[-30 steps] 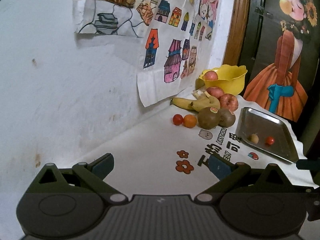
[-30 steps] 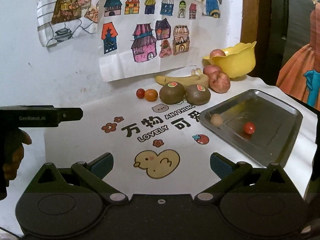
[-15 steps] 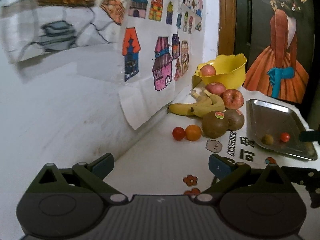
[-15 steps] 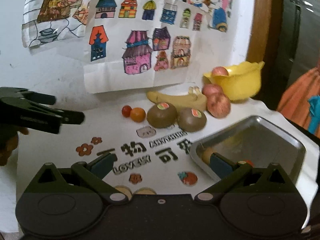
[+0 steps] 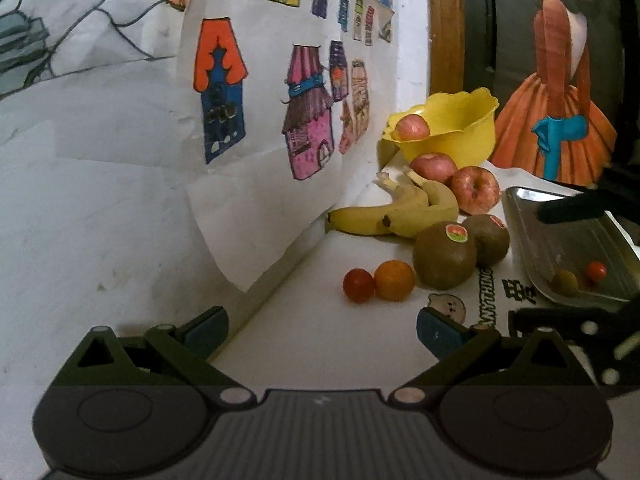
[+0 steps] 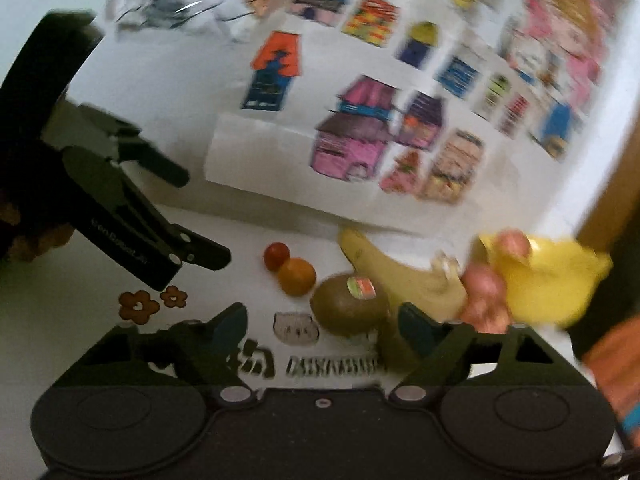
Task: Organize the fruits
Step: 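Grasp the small orange with the right gripper, then grasp a red cherry tomato with the left gripper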
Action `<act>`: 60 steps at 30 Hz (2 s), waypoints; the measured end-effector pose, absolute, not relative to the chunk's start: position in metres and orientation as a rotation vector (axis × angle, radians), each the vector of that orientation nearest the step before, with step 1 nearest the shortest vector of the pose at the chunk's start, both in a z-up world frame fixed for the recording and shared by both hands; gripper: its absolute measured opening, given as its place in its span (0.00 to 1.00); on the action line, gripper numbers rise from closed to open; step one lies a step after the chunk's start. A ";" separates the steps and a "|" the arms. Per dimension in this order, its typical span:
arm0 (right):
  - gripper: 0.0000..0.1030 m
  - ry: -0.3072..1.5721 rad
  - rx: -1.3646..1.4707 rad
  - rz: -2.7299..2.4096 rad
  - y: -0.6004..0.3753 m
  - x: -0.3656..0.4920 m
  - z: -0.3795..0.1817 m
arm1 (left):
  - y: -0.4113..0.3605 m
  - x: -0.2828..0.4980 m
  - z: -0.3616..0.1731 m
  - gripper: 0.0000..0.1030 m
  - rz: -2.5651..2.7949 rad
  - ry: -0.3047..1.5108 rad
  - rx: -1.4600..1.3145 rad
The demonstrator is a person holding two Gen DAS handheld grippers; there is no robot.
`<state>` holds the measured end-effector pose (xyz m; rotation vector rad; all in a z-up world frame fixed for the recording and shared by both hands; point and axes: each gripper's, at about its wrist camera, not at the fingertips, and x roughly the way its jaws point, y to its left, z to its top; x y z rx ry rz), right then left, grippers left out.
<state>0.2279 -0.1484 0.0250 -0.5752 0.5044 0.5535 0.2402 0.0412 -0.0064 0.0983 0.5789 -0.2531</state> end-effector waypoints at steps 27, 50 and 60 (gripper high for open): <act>0.35 0.630 -0.899 0.840 -0.092 0.320 -0.008 | 0.044 0.251 -0.009 0.83 -0.249 0.590 0.085; 0.33 0.440 -0.818 0.706 -0.141 0.242 0.041 | 0.022 0.281 -0.018 0.71 -0.351 0.616 0.093; 0.33 0.467 -0.759 0.645 -0.172 0.235 0.040 | 0.003 0.303 -0.028 0.60 -0.452 0.642 0.107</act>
